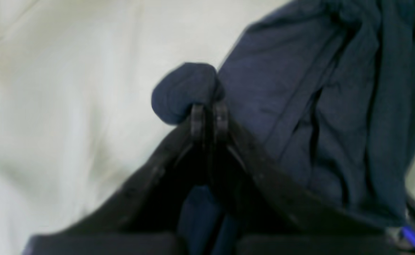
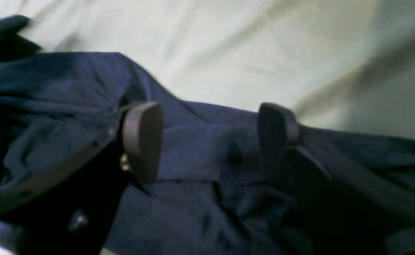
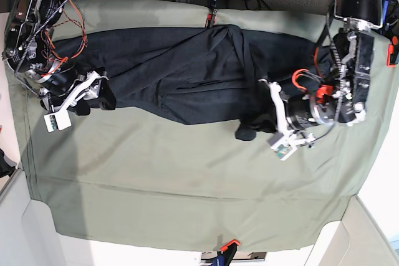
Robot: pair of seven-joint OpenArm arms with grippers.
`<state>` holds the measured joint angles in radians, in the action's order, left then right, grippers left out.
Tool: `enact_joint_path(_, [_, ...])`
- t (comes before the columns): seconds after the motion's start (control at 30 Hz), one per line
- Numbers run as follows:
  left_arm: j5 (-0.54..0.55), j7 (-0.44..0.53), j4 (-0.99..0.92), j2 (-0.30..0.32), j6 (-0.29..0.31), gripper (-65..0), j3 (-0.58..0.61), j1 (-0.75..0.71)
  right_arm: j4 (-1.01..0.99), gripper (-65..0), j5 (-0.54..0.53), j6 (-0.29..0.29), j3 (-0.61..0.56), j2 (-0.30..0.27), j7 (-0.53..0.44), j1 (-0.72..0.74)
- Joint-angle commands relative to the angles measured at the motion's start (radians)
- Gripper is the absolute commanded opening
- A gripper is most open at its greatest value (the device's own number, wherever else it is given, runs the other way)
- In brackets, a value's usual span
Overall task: Fold the T-shirt properly
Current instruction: 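Grasp the sleeve end with the left gripper and pull it along the strip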
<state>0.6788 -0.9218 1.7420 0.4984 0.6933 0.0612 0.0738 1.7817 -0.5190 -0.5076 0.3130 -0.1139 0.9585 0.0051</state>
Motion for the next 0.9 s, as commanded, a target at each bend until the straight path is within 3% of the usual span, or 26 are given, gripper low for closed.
enact_joint_path(0.0, [0.048,-0.007,0.029,0.029,0.005,-65.0,-0.032,0.005,0.014,-23.6,-0.019,-0.001,0.003,-0.008,-0.027,0.014])
enact_joint_path(0.1, [0.140,-0.069,0.061,0.072,0.005,-65.0,-0.109,-0.029,0.008,-23.6,-0.018,-0.001,0.003,-0.008,-0.035,0.014])
enact_joint_path(0.37, [0.178,-0.078,0.079,0.140,0.005,-65.0,-0.210,-0.150,-0.006,-23.6,-0.019,-0.001,0.003,-0.007,-0.042,0.014])
enact_joint_path(0.63, [0.169,-0.144,0.078,0.182,0.005,-65.0,-0.213,-0.220,-0.006,-23.6,-0.019,-0.001,0.003,-0.007,-0.042,0.014])
enact_joint_path(0.87, [0.087,-0.144,0.006,0.203,0.005,-65.0,-0.213,-0.235,-0.006,-23.6,-0.019,-0.001,0.003,-0.007,-0.042,0.014])
